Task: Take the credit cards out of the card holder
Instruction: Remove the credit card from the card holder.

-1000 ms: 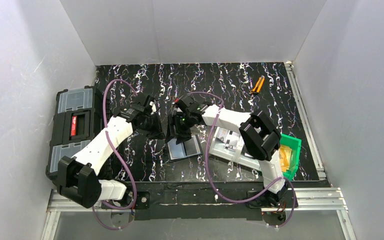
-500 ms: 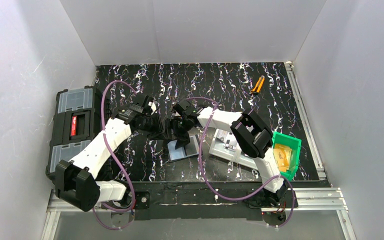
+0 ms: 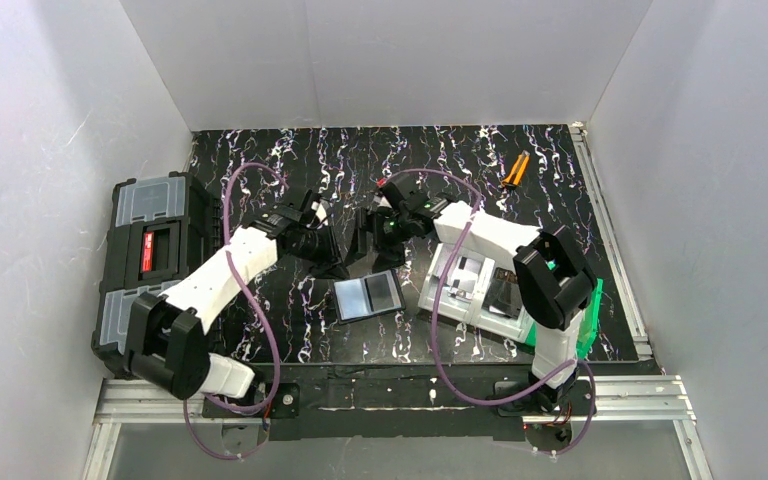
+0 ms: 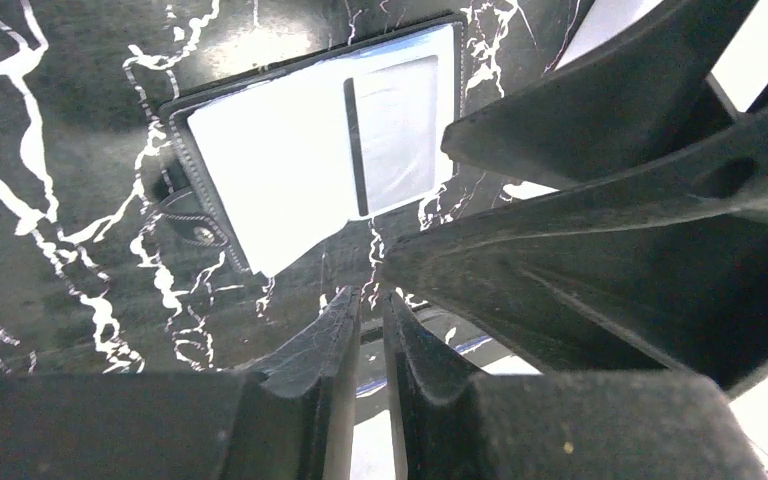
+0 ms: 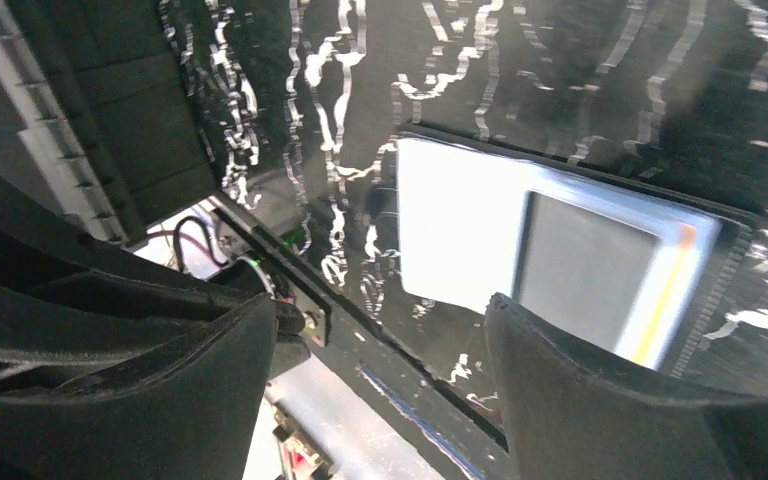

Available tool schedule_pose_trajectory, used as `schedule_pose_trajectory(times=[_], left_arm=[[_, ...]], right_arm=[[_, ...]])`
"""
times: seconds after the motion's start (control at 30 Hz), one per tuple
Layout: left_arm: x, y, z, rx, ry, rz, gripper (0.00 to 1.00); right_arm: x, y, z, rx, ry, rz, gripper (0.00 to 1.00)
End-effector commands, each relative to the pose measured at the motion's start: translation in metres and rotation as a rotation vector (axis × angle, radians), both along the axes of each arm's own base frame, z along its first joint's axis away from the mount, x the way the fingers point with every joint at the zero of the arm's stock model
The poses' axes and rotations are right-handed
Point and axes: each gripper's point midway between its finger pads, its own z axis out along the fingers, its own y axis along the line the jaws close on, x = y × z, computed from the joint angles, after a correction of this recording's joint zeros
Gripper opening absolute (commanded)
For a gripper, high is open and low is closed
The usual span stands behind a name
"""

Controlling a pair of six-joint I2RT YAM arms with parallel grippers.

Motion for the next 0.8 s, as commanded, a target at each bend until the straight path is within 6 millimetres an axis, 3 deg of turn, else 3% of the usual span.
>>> schedule_pose_trajectory(times=[0.0, 0.2, 0.37, 0.77], left_arm=[[0.0, -0.02, -0.015, -0.044, 0.056, -0.023, 0.14], [0.002, -0.043, -0.043, -0.132, 0.143, -0.013, 0.2], [0.001, -0.049, -0.063, -0.158, 0.191, 0.004, 0.2], [-0.006, -0.046, -0.091, -0.132, 0.245, 0.01, 0.2]], right_arm=[[-0.003, -0.028, -0.015, -0.073, -0.003, -0.032, 0.82], [-0.017, -0.058, -0.041, -0.182, -0.003, -0.034, 0.61], [-0.022, -0.072, -0.054, -0.249, -0.006, -0.035, 0.45], [-0.026, -0.072, -0.07, -0.326, -0.008, -0.004, 0.33]])
